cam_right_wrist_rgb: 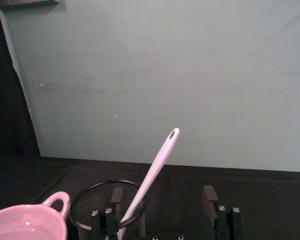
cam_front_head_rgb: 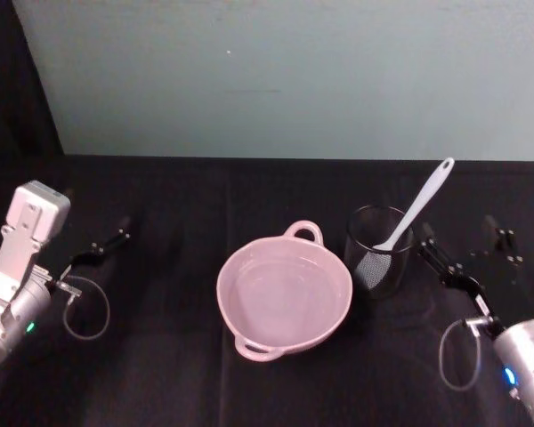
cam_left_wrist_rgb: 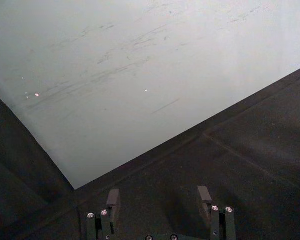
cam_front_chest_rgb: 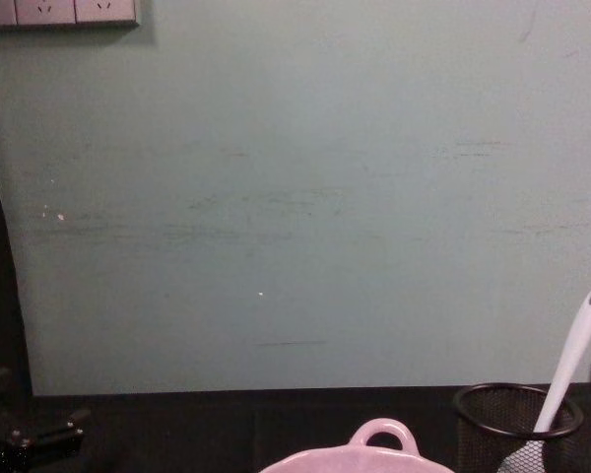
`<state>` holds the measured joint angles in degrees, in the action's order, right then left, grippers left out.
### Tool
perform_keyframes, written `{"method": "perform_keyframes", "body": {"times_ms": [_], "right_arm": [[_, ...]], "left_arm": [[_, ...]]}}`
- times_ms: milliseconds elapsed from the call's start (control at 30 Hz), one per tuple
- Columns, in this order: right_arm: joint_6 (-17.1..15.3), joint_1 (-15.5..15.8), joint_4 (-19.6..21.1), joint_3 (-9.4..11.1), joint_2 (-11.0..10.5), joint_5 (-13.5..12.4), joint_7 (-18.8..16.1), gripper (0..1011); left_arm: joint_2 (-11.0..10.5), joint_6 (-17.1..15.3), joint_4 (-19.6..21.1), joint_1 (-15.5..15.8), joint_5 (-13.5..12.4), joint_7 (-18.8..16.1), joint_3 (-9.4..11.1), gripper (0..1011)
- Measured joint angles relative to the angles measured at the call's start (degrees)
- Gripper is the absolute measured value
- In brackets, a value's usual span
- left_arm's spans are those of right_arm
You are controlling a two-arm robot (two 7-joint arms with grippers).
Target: Use the one hand to pick up the spoon and stir the clear water in the bowl.
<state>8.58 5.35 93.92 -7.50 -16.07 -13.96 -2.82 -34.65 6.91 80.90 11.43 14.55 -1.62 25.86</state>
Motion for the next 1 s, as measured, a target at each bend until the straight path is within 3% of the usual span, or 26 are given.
{"method": "perform_keyframes", "body": {"times_ms": [233, 300, 467, 667, 1000], "right_arm": [[4.8, 5.6, 3.2, 2.4, -0.5, 2.5, 0.8, 1002], [6.1, 7.1, 3.7, 3.4, -0.7, 4.9, 1.9, 1002], [6.9, 8.5, 3.4, 4.8, -0.8, 6.5, 2.6, 1002], [7.2, 9.0, 1.4, 6.5, -0.3, 6.6, 2.6, 1003], [5.5, 7.9, -0.6, 7.5, 1.2, 5.8, 1.6, 1003]], "left_arm": [[0.0, 0.0, 0.0, 0.0, 0.0, 0.0, 0.0, 1005], [0.0, 0.0, 0.0, 0.0, 0.0, 0.0, 0.0, 1005], [0.0, 0.0, 0.0, 0.0, 0.0, 0.0, 0.0, 1005], [0.0, 0.0, 0.0, 0.0, 0.0, 0.0, 0.0, 1005], [0.0, 0.0, 0.0, 0.0, 0.0, 0.0, 0.0, 1005]]}}
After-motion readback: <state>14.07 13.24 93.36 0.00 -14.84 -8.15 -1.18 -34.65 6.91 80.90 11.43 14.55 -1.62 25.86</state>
